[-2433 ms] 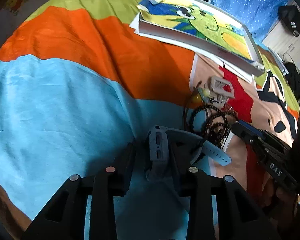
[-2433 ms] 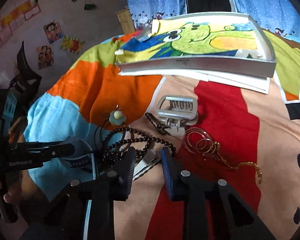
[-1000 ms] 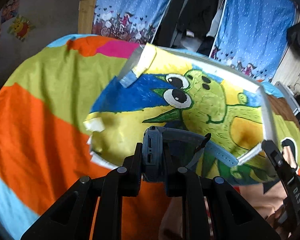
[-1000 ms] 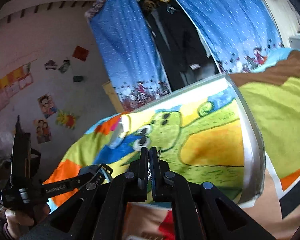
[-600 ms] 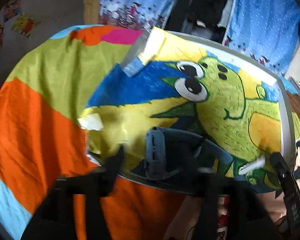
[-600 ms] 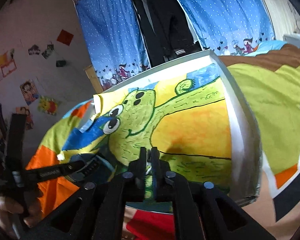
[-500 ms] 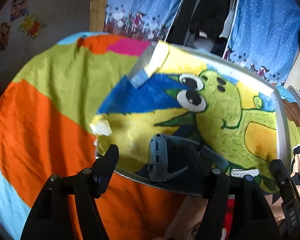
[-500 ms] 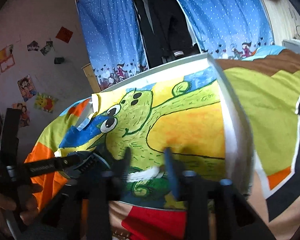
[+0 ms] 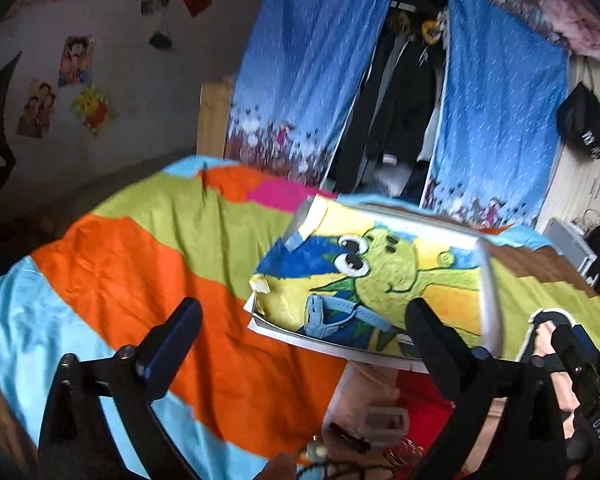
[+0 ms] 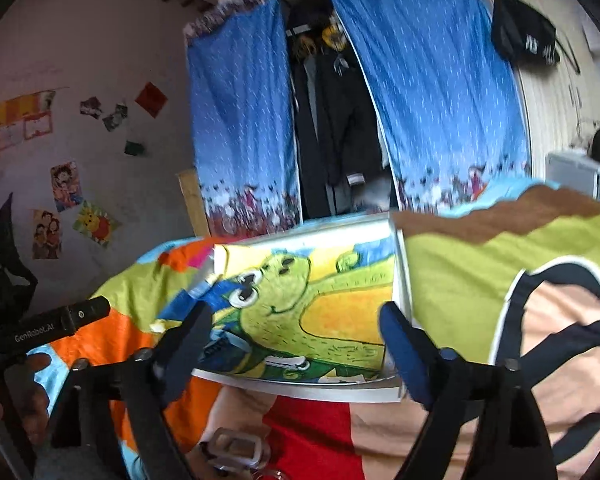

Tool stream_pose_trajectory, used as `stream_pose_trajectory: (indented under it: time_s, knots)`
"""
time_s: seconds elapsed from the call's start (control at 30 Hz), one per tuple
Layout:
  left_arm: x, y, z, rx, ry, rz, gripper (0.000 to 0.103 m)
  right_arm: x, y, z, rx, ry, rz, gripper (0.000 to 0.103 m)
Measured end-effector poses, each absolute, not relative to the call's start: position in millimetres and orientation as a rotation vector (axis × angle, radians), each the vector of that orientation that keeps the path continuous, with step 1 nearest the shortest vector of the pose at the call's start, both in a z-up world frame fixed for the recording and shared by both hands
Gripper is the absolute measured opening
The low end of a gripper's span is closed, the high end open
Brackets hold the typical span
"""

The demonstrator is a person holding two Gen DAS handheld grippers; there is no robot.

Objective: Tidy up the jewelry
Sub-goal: 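Carry the watch onto the white tray and open the left tool, then withdraw the left tool from the tray back toward the jewelry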

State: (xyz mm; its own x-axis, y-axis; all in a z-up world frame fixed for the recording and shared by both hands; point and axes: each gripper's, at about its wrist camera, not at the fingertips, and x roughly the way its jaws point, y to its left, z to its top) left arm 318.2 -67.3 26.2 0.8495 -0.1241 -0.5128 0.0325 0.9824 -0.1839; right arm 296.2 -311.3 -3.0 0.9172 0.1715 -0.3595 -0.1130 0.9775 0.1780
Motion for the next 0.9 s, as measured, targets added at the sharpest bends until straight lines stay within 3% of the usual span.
stream_pose_trajectory:
  time_s: [0.17,0.4,0.9]
  knots:
    - [267,-62,50,-0.166,0.479,-0.099,0.101,244,-304,22,0.12,0.295,0.157,0.103]
    - [195,-46,59,-0.136,0.429,-0.135,0.101,164,-291,39,0.069,0.206,0.155,0.103]
    - [98,-31,9,-0.058,0.529,-0.164,0.101,62,-273,17,0.102,0.309,0.131,0.103]
